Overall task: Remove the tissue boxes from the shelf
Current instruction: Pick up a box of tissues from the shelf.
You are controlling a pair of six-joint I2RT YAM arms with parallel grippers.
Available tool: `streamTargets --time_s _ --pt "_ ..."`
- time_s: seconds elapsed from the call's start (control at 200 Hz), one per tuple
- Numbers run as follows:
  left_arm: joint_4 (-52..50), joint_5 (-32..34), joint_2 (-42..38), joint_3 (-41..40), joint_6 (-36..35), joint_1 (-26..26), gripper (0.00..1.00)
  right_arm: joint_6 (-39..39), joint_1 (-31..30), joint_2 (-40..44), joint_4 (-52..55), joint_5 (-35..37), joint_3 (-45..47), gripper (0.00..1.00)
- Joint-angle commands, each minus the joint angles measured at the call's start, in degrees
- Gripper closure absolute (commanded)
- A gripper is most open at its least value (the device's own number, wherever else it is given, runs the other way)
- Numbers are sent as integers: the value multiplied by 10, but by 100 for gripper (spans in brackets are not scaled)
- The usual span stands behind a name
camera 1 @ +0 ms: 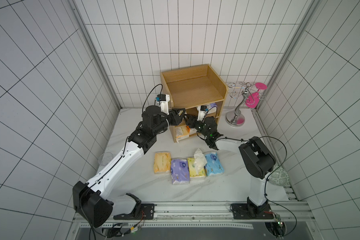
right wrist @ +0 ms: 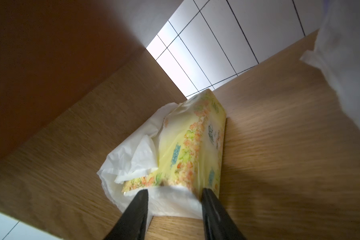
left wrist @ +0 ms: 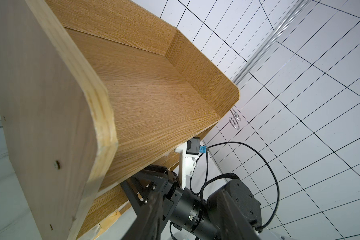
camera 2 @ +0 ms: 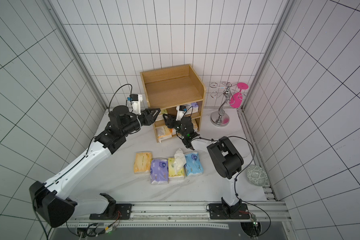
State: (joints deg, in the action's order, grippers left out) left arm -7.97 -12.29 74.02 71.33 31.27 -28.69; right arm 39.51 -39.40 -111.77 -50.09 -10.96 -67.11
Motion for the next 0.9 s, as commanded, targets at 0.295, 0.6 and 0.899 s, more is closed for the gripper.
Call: streamTargets --time_s 0.295,0.6,0.899 --pt "4 -10 -35 -24 8 16 53 -34 -4 51 107 -7 3 100" --pt "-20 15 -64 -38 4 34 51 -43 -5 161 177 4 82 100" --pt "-20 23 -82 -59 20 37 43 -77 -4 242 245 3 149 44"
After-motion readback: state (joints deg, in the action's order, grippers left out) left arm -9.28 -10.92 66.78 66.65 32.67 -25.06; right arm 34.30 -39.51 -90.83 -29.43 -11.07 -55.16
